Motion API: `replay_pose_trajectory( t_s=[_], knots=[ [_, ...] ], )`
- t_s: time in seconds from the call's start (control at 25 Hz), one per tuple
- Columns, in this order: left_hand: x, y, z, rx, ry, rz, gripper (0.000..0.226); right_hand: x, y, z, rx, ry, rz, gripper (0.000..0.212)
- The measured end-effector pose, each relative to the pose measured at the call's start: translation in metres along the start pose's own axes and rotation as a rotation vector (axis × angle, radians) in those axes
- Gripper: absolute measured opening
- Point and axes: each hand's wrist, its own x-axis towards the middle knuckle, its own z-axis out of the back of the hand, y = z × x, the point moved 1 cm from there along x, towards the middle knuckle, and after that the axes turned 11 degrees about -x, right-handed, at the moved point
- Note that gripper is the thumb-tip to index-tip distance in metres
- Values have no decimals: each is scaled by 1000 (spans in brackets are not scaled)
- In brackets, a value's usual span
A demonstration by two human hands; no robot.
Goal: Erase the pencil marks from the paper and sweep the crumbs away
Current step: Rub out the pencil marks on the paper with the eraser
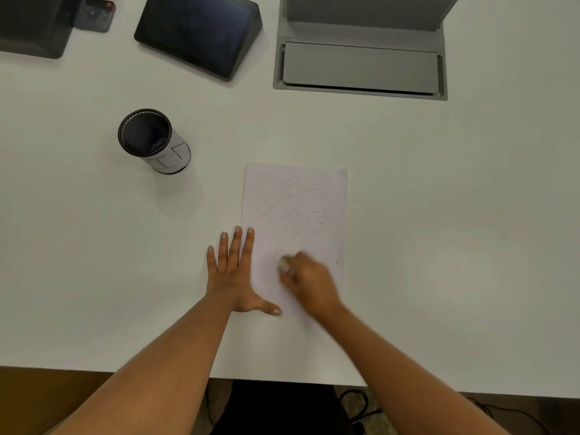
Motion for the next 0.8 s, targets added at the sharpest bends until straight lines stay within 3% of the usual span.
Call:
replay_pose_trajectory(
  t_s=[0.08,0.16,0.28,0.36,0.44,0.52,0.68,0.76,0.8],
  knots=[
    [0,-1,0,-2,1,3,170,-14,11,-15,-33,63,144,17],
    [0,0,-1,2,-5,-1,171,12,-21,7,-24,14,-26,14],
    [0,0,0,0,-3,-5,171,37,-63,35,-37,-230,-260,12],
    [-1,0,-1,0,-3,-5,171,27,-34,19,-3,-163,-211,8],
    [1,0,-1,21,-4,5,168,-4,18,-15,15,21,-19,6],
    [1,0,-1,22,-2,10,167,-5,16,-22,-10,56,90,8],
    [1,1,0,1,0,1,172,43,-56,32,-75,-211,-280,8],
    [0,1,-1,2,-8,-7,172,32,-44,22,-65,-171,-246,9],
    [0,1,-2,6,-11,-6,171,16,-17,9,-41,-55,-150,9]
  ],
)
